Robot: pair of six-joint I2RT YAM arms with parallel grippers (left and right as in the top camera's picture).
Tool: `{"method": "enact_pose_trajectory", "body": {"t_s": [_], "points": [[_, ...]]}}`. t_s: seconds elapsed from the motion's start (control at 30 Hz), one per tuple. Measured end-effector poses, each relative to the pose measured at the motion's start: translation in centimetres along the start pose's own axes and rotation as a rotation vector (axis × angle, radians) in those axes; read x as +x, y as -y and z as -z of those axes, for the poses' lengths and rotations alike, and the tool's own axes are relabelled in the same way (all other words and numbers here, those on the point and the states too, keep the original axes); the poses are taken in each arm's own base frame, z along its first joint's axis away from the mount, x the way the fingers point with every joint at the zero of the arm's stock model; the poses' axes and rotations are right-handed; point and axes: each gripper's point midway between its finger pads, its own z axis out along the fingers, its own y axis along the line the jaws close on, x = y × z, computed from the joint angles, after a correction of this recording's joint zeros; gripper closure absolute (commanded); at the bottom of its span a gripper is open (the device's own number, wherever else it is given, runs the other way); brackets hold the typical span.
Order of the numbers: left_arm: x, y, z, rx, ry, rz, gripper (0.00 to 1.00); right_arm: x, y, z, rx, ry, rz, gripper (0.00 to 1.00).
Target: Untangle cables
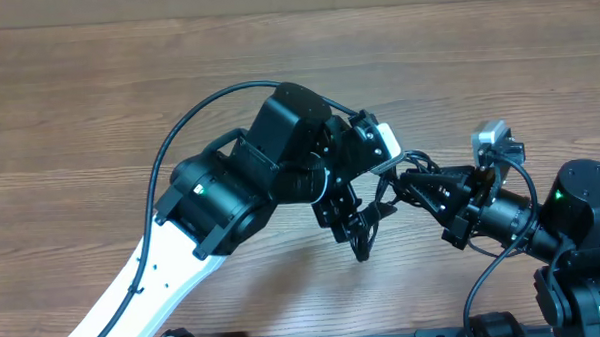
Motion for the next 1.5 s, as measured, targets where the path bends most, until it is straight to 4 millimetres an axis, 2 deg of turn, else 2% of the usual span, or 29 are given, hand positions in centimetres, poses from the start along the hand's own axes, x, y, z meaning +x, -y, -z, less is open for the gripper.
{"method": "enact_pose_trajectory", "body": {"t_s": [0.03,0.07,0.1,0.13,0.2,0.27,0.3,0.6,0.67,0.7,0.73,0.8,0.87,1.17,1.5], "points": [[0.0,0.0,0.0,0.002,0.0,0.0,0.0,0.0,-0.1,0.0,-0.004,-0.001,0.001,0.96],[0.0,0.0,0.0,0.002,0.0,0.001,0.09,0.0,-0.1,0.0,-0.004,-0.001,0.0,0.96],[0.0,0.1,0.0,0.007,0.001,0.003,0.34,0.0,-0.1,0.0,-0.007,-0.001,0.0,0.96],[0.0,0.2,0.0,0.013,0.002,0.003,0.42,0.0,-0.2,0.0,-0.009,-0.002,0.001,0.96],[-0.1,0.3,0.0,0.021,0.004,0.0,0.64,0.0,-0.2,0.0,-0.011,-0.002,0.0,0.96],[-0.1,0.4,0.0,0.025,0.004,0.003,0.89,0.0,-0.2,0.0,-0.011,-0.002,0.0,0.96],[0.0,0.4,0.0,0.023,0.001,0.005,0.96,0.0,-0.2,0.0,-0.012,-0.002,0.001,0.96],[0.1,0.2,0.0,0.016,-0.004,0.005,0.96,0.0,-0.3,0.0,-0.015,0.001,0.004,0.96],[0.2,0.1,0.0,0.012,-0.005,0.005,0.96,0.0,-0.3,0.0,-0.016,0.0,0.0,0.82],[0.2,0.1,0.0,0.008,-0.006,0.005,0.96,0.0,-0.4,0.0,-0.019,-0.001,0.002,0.71],[0.2,0.0,0.0,0.003,-0.007,0.004,0.96,0.0,-0.4,0.0,-0.021,-0.001,0.0,0.55],[0.3,-0.2,0.0,-0.009,-0.012,-0.003,0.96,0.0,-0.3,0.0,-0.019,-0.002,-0.002,0.35],[0.5,-0.4,0.0,-0.021,-0.02,-0.019,0.96,0.1,-0.1,0.0,-0.007,-0.002,-0.006,0.24],[2.0,-1.7,0.1,-0.1,-0.097,-0.08,0.96,-0.4,3.4,0.4,0.196,0.036,-0.053,0.2],[2.3,-2.4,0.2,-0.142,-0.114,-0.084,0.96,-1.1,6.7,1.5,0.398,0.1,-0.116,0.18]]}}
